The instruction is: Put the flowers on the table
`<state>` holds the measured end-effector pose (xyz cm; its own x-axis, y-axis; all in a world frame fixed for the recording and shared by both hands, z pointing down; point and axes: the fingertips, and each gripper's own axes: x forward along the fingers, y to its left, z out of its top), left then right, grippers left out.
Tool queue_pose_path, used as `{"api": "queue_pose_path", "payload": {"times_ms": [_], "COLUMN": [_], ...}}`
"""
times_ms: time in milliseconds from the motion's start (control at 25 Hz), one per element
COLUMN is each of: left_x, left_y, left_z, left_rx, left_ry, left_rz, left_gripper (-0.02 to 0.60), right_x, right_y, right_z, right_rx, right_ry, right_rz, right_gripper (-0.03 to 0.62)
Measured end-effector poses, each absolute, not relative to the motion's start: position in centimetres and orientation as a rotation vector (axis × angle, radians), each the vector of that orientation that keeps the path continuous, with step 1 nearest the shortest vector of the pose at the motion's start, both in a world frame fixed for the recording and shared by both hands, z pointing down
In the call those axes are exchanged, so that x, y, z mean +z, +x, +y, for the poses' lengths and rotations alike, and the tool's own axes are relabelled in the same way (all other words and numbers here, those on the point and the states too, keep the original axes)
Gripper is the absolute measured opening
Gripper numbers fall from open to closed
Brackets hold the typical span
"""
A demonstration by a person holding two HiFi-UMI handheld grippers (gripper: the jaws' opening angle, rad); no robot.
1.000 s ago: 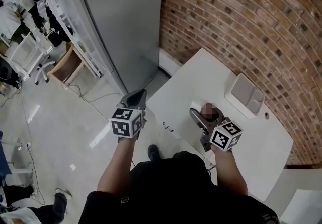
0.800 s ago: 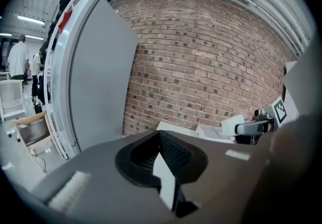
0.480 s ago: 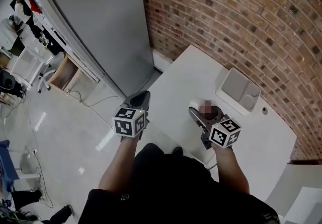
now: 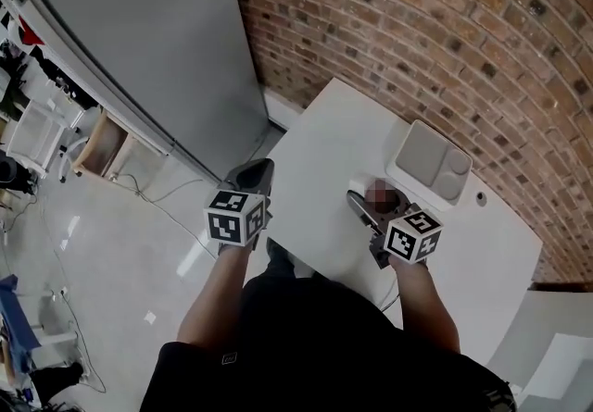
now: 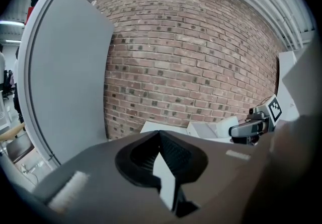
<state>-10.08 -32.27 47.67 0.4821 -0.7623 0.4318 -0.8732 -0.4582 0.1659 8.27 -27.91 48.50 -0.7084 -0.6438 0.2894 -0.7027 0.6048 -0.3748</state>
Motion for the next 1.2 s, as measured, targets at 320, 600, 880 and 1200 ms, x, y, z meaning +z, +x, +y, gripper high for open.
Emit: {"api": "queue_pose_path", "payload": {"times_ms": [320,600,880,1200], "left_x": [51.2,53.2,54.1,55.2], "left_y": [-7.7,-6.7,-6.1,-5.8], "left_z": [-36.5,-39.6,-41.7,-41.6], "left_rx": [0.502,0.512,0.503,0.507], "left_ry": [2.405,2.414,2.42,2.4], "left_rz": [-1.176,-1.061,-1.021,-0.999], "left_gripper": [0.011,0.011,0.011,0.011], "right_x": [51.0,53.2,56.4,60.6], "right_y": [8.5,7.9,8.2,8.4], "right_z": [-32.9,-35.4,-37.3,-38.2], "right_rx": [0.759,0.766,0.759,0.739], "right_ry": [1.228,1.239,1.197,1.101], "right_rz": [-2.593,-2.496,-2.396,-2.283], "right_gripper": [0.25,0.25,0.25,0.25]}}
